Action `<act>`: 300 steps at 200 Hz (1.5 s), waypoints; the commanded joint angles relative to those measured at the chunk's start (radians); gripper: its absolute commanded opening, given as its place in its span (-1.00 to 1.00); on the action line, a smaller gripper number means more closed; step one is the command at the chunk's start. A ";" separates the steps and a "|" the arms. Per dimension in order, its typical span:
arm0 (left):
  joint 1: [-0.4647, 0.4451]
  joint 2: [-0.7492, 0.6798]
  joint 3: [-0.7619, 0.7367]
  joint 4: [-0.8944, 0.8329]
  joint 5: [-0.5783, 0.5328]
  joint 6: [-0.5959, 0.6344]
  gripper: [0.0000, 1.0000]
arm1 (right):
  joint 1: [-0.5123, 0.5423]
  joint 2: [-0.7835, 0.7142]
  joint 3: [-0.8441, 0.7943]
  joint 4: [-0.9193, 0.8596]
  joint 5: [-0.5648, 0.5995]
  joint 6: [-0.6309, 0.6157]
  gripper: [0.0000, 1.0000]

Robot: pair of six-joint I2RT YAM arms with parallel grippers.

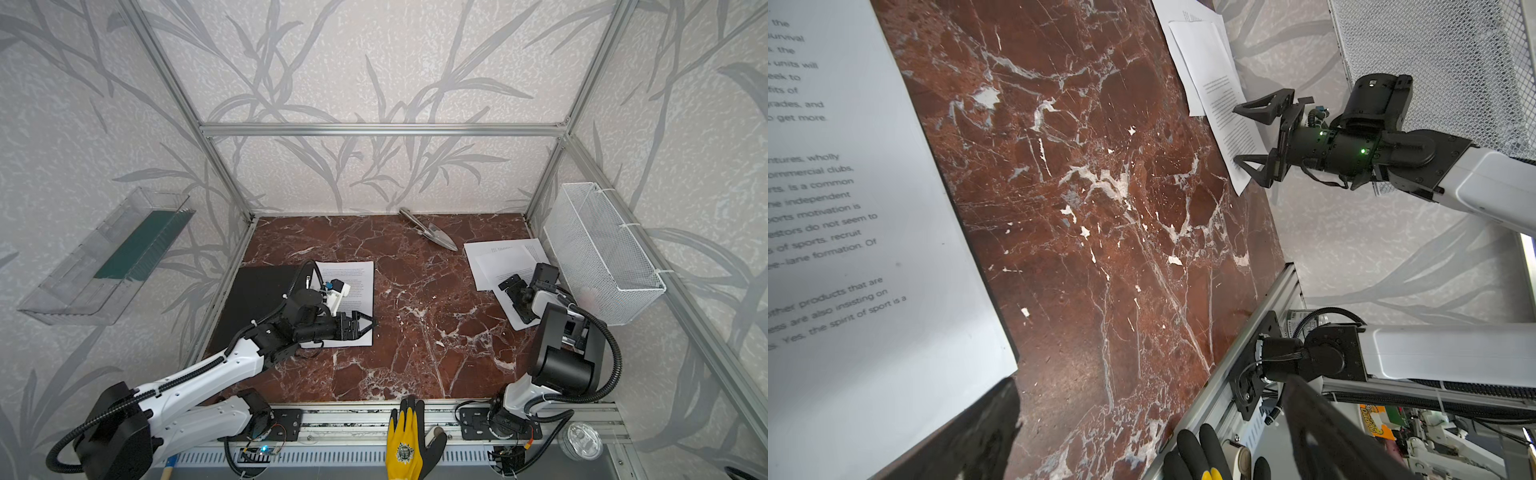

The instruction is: Put the files into the folder

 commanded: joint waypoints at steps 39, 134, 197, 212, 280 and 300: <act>-0.004 0.003 0.000 0.012 -0.033 0.023 0.98 | 0.098 -0.107 -0.153 0.023 -0.144 0.114 0.95; -0.002 -0.002 -0.011 -0.001 -0.042 0.033 0.98 | 0.584 -0.021 0.092 0.060 -0.172 0.189 0.91; -0.004 -0.021 -0.016 0.001 -0.032 0.028 0.99 | 0.470 -0.287 0.031 -0.265 0.201 0.027 0.98; -0.005 -0.022 -0.018 0.004 -0.031 0.027 0.98 | 0.400 -0.345 -0.040 -0.249 0.166 0.028 0.98; -0.004 0.008 -0.016 0.021 -0.013 0.019 0.98 | 0.261 -0.423 -0.220 -0.209 0.136 0.017 0.98; -0.004 0.004 -0.017 0.014 -0.025 0.023 0.98 | 0.261 -0.395 -0.224 -0.214 0.100 -0.010 0.98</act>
